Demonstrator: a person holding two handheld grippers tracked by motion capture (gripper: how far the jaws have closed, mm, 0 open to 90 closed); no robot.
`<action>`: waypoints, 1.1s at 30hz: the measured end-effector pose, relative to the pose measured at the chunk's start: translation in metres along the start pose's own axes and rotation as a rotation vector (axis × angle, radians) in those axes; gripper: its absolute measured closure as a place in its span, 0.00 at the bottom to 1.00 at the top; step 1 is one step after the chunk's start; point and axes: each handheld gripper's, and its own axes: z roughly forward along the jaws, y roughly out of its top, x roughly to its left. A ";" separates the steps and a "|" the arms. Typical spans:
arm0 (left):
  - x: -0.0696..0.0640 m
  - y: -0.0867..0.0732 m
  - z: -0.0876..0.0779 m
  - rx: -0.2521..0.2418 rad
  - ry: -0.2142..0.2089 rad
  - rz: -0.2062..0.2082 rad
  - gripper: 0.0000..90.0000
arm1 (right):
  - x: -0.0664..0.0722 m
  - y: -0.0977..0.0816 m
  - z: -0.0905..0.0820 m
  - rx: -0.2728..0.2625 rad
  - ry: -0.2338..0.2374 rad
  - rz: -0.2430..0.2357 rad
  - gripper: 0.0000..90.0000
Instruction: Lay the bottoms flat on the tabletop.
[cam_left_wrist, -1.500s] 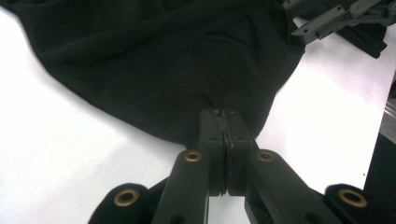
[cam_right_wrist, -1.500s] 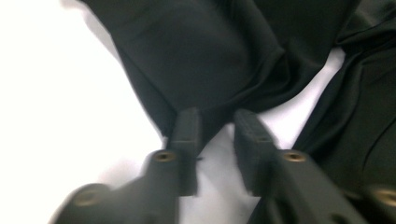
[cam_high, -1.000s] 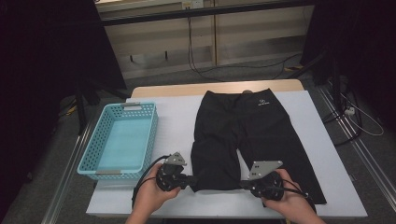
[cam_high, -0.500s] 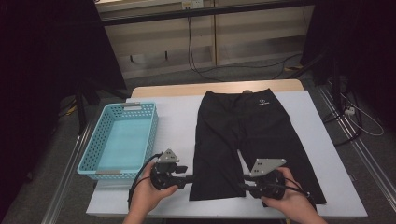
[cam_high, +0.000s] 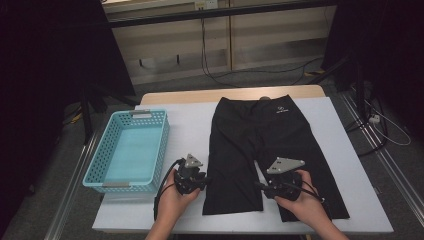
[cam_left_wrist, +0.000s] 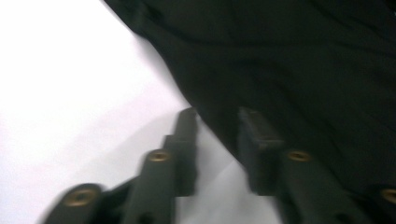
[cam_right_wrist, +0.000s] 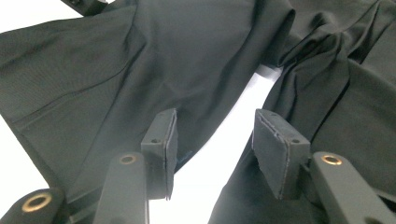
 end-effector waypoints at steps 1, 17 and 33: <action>-0.001 0.001 0.001 0.003 -0.018 -0.009 0.90 | 0.000 0.000 0.000 -0.001 0.000 0.002 0.56; 0.019 -0.007 -0.014 -0.013 -0.036 -0.092 1.00 | -0.001 -0.002 0.003 0.008 -0.007 0.007 0.57; 0.018 -0.008 -0.016 -0.042 -0.020 -0.084 0.93 | 0.006 -0.003 0.014 0.047 0.013 -0.010 0.61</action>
